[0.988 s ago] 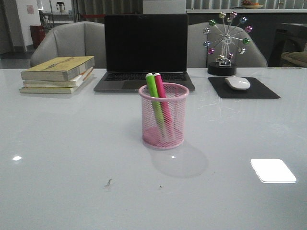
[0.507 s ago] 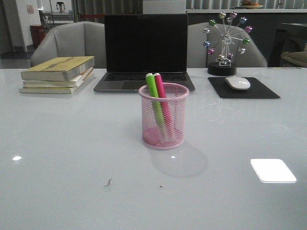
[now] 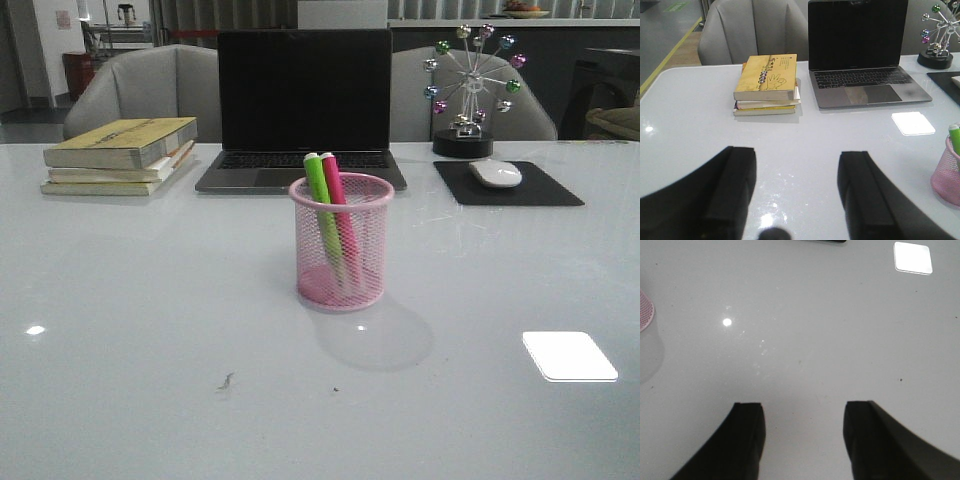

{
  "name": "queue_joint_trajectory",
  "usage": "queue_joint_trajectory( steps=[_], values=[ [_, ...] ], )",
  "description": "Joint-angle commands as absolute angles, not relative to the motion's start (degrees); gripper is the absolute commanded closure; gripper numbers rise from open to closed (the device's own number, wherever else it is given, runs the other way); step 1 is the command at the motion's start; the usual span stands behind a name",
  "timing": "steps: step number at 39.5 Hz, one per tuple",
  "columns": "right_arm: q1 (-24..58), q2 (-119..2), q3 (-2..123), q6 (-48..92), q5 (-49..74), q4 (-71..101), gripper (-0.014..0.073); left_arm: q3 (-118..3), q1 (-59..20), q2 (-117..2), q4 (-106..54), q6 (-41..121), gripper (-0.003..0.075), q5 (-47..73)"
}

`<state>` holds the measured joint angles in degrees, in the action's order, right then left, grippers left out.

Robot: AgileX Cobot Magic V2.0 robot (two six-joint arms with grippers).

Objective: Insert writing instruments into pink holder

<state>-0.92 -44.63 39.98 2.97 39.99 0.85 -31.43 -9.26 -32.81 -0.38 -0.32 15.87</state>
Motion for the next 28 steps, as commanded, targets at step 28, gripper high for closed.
queue_joint_trajectory(
  steps=[28],
  values=[
    [0.2, -34.2, 41.5, 3.4, 35.9, -2.8, 0.0124, -33.0, -9.1, -32.9, -0.8, -0.7, 0.0295, 11.4]
  ],
)
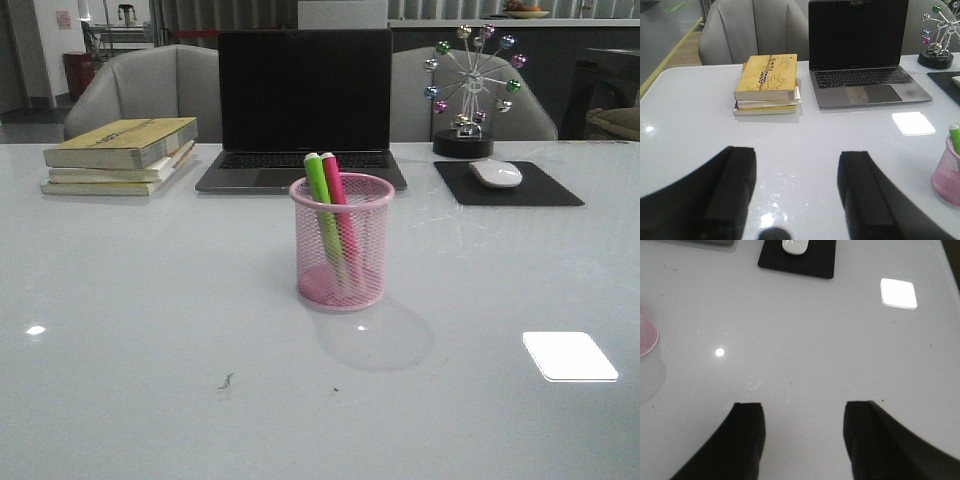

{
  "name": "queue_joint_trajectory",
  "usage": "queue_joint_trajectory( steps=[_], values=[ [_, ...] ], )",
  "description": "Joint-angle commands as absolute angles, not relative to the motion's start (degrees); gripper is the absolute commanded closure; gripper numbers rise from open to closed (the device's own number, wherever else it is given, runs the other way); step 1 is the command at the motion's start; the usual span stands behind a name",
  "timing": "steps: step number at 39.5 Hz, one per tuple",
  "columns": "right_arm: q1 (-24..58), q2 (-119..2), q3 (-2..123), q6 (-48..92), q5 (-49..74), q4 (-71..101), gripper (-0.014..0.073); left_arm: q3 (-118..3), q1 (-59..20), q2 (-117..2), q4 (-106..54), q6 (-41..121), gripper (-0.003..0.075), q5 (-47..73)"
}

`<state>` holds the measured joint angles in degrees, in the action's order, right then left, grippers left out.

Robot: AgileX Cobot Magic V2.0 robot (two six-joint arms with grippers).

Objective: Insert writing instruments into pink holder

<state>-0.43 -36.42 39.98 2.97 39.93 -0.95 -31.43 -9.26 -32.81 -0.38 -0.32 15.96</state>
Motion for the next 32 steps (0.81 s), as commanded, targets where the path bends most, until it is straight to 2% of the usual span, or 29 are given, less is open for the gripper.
queue_joint_trajectory(
  steps=[1, 4, 7, 13, 14, 16, 25, 32],
  values=[
    [0.5, -33.5, 41.5, 3.4, 36.1, -3.0, 0.0124, -33.0, -9.1, -32.9, -0.8, -0.7, 0.0295, 11.4],
    [1.7, -30.8, 41.5, 3.4, 36.3, -3.2, 0.0145, -33.0, -9.1, -32.9, -0.8, -0.7, 0.0295, 11.4],
    [3.1, -27.9, 41.3, 3.4, 36.4, -3.2, 0.0228, -33.0, -9.1, -32.9, -0.8, -0.7, 0.0295, 11.4],
    [5.5, -21.4, 39.0, 3.4, 36.2, -3.2, 0.0549, -33.0, -9.1, -32.9, -0.8, -0.7, 0.0295, 11.4],
    [5.7, -20.4, 38.3, 3.4, 35.9, -3.2, 0.0575, -33.0, -9.1, -32.9, -0.8, -0.7, 0.0295, 11.4],
    [5.7, -18.3, 36.8, 3.4, 35.2, -3.2, 0.0552, -33.0, -9.1, -32.9, -0.8, -0.7, 0.0295, 11.4],
    [5.7, -11.0, 28.0, 3.4, 30.4, -1.0, 0.0555, -33.0, -9.1, -32.9, -0.8, -0.7, 0.0295, 11.4],
    [5.7, -6.2, 16.8, 3.4, 17.7, 3.7, 0.0555, -33.0, -9.1, -32.9, -0.8, -0.7, 0.0295, 11.4]
  ],
)
